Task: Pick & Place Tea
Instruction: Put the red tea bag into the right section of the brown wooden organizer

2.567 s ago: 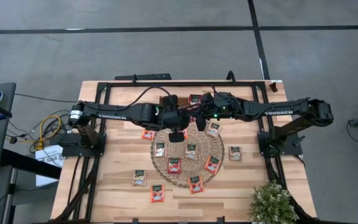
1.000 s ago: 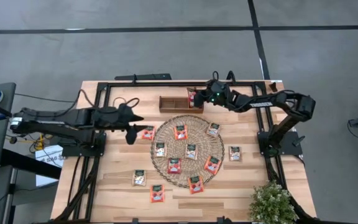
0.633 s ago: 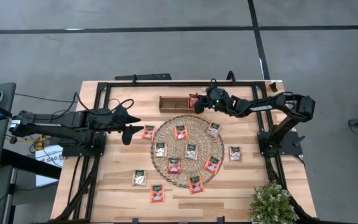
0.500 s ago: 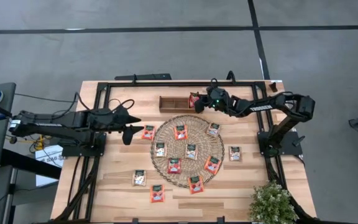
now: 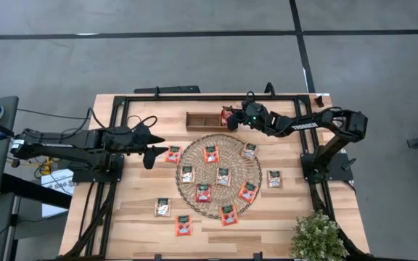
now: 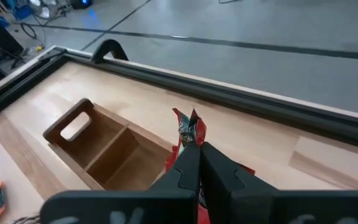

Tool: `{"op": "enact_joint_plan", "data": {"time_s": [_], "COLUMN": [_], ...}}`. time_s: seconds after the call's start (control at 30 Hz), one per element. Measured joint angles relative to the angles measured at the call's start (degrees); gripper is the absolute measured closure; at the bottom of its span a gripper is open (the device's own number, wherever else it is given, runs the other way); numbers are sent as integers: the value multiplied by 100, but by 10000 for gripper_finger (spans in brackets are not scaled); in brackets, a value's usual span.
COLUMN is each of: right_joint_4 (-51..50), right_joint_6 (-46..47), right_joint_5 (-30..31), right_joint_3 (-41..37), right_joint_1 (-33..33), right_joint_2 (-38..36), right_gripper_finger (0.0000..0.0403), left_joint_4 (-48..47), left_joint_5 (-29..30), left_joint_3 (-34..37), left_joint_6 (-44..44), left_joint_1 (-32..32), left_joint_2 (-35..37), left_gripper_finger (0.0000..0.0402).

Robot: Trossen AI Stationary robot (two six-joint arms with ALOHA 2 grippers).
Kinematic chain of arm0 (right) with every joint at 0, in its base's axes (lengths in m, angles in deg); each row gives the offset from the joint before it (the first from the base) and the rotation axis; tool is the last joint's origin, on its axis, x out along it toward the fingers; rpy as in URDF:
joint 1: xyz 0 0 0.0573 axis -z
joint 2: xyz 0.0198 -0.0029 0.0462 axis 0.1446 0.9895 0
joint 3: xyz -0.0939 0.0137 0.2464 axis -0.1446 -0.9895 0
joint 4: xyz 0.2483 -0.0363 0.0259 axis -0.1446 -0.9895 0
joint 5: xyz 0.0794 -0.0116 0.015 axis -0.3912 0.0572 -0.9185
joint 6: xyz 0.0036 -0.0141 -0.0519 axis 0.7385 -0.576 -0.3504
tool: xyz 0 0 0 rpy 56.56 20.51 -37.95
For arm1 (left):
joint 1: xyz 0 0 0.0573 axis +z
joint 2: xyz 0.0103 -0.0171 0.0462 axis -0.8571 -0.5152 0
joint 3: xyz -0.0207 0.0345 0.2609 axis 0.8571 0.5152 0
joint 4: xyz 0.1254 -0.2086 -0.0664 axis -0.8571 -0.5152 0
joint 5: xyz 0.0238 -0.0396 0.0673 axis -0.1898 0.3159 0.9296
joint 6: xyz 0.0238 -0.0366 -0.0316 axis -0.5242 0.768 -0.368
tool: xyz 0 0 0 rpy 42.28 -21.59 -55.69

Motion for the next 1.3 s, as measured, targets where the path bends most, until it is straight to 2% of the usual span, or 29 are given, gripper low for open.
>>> {"op": "enact_joint_plan", "data": {"time_s": [0.3, 0.43, 0.87, 1.13, 1.3], "right_joint_4": [131, 34, -181, 324, 283], "right_joint_6": [176, 128, 167, 569, 552], "right_joint_5": [65, 295, 473, 472, 462], "right_joint_3": [25, 133, 137, 139, 137], "right_joint_1": [-159, -282, -222, -482, -423], "right_joint_2": [0, 0, 3, 719, 723], "right_gripper_finger": [403, 403, 403, 403, 403], "left_joint_4": [207, 249, 288, 380, 381], "left_joint_5": [-131, -154, -149, -161, -281], "left_joint_3": [0, 0, 0, 0, 0], "left_joint_6": [-2, -2, -53, -145, -105], "left_joint_1": [0, -1, 0, 0, 0], "left_joint_2": [-2, -2, -2, -4, -4], "left_gripper_finger": [185, 185, 185, 185, 185]}}
